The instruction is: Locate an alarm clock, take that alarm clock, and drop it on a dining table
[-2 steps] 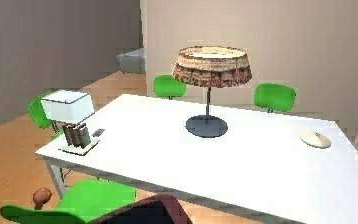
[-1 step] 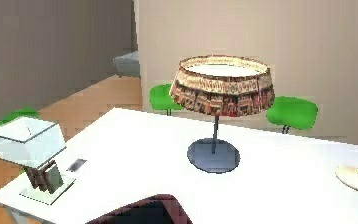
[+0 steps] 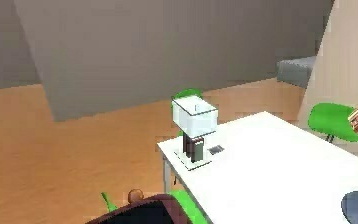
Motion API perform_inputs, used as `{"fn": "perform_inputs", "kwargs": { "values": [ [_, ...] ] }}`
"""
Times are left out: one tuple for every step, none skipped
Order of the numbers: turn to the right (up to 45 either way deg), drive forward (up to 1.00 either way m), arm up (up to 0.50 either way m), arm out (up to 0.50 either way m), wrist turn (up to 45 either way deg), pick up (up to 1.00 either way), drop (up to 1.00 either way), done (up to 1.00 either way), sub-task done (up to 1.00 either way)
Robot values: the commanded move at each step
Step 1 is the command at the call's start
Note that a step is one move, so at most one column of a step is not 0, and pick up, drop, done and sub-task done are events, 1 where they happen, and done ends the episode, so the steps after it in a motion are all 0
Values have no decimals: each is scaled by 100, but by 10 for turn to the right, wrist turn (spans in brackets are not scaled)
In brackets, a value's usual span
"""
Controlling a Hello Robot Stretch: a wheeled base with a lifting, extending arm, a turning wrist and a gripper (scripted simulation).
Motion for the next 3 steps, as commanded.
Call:
{"fn": "perform_inputs", "kwargs": {
  "values": [
    [-450, 0, 0, 0, 0, 0, 0, 0, 0],
    [-450, 0, 0, 0, 0, 0, 0, 0, 0],
    [-150, 0, 0, 0, 0, 0, 0, 0, 0]
  ]
}}
